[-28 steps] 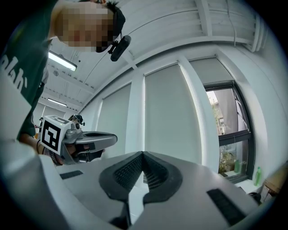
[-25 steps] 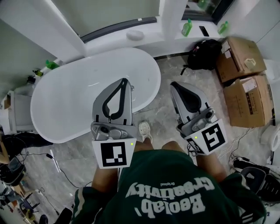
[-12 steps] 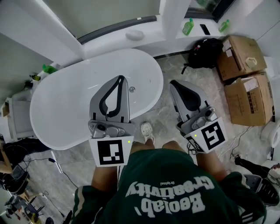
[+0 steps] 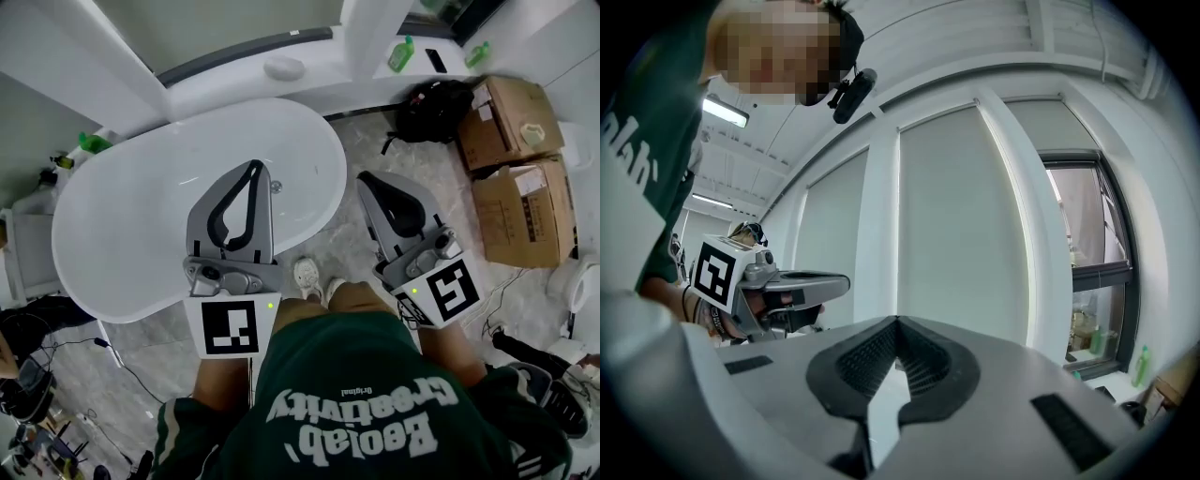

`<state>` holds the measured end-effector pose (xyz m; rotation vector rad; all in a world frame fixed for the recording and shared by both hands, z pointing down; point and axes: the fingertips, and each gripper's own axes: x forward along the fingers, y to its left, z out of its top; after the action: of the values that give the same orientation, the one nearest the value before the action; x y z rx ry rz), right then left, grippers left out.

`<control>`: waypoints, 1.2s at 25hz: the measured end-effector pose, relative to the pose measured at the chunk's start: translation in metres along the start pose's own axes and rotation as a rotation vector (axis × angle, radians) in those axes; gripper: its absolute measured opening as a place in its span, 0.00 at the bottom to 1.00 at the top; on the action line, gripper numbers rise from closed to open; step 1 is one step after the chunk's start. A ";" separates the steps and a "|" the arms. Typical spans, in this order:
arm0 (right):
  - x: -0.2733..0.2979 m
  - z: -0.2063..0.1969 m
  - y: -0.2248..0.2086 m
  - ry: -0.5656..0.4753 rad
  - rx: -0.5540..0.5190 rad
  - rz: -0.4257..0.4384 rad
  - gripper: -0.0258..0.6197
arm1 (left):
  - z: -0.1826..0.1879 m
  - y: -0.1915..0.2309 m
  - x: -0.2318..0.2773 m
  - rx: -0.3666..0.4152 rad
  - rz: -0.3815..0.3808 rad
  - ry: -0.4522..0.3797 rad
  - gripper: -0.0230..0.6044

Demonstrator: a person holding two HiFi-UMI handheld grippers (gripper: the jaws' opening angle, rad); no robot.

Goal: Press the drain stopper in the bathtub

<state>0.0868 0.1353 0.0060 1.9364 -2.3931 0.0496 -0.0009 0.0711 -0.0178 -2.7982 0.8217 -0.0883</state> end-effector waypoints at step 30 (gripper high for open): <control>0.164 -0.072 -0.034 0.066 -0.035 0.480 0.06 | -0.092 0.066 0.077 -0.157 0.321 0.144 0.04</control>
<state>0.0879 -0.0275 0.0889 1.2832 -2.7274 0.0905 0.0181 -0.0420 0.0561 -2.7841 1.3552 -0.1794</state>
